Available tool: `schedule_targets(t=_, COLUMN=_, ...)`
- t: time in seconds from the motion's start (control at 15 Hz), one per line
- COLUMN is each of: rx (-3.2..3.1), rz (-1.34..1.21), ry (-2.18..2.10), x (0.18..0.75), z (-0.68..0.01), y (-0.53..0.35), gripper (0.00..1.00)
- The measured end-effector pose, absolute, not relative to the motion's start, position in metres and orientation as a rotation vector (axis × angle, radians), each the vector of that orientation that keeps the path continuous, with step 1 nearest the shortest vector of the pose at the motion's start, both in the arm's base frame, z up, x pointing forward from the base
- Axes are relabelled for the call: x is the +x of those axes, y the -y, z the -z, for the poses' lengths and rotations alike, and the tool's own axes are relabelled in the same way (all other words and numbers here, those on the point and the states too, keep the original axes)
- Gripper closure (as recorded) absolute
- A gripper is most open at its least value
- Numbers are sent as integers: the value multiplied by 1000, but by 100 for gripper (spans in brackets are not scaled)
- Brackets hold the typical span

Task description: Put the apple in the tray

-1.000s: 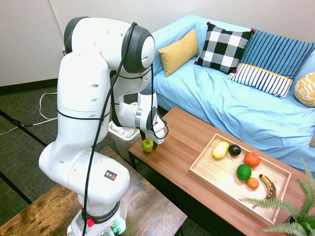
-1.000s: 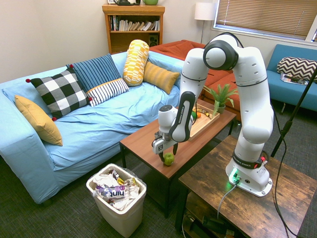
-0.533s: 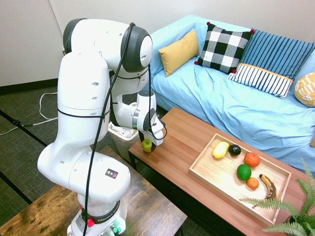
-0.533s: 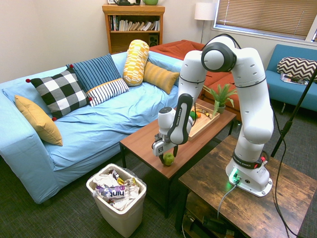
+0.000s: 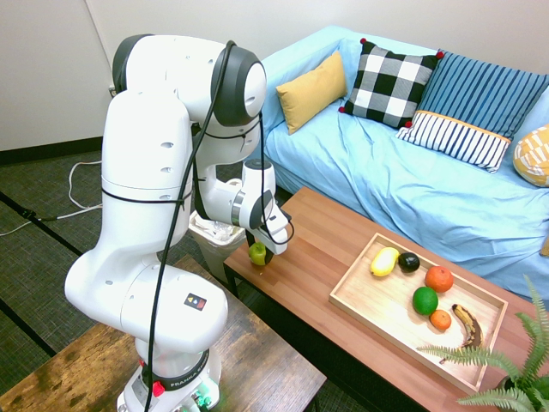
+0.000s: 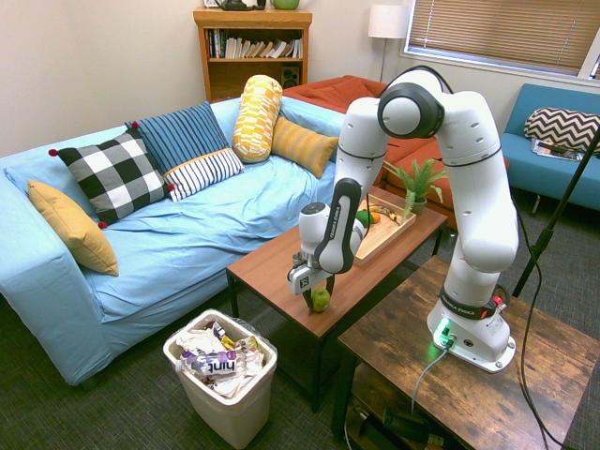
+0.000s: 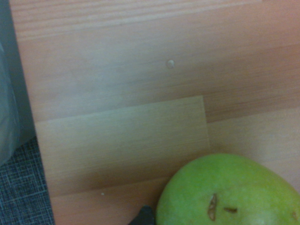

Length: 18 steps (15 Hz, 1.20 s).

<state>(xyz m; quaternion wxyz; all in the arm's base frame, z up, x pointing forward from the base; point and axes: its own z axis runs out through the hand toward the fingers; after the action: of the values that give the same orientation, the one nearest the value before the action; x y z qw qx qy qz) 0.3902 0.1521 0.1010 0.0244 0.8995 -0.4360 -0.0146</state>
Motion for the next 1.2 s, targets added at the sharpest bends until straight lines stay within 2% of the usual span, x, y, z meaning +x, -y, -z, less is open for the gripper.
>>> schedule_targets(t=0.33, rx=2772, rz=-64, ry=1431, x=418, z=-163, y=-117, gripper=100)
schedule_targets(t=0.73, rx=2667, rz=-175, ry=1601, x=443, z=-244, y=3, gripper=100)
schedule_targets(t=1.2, rx=2548, rz=-207, ry=1782, x=470, z=-262, y=121, gripper=100)
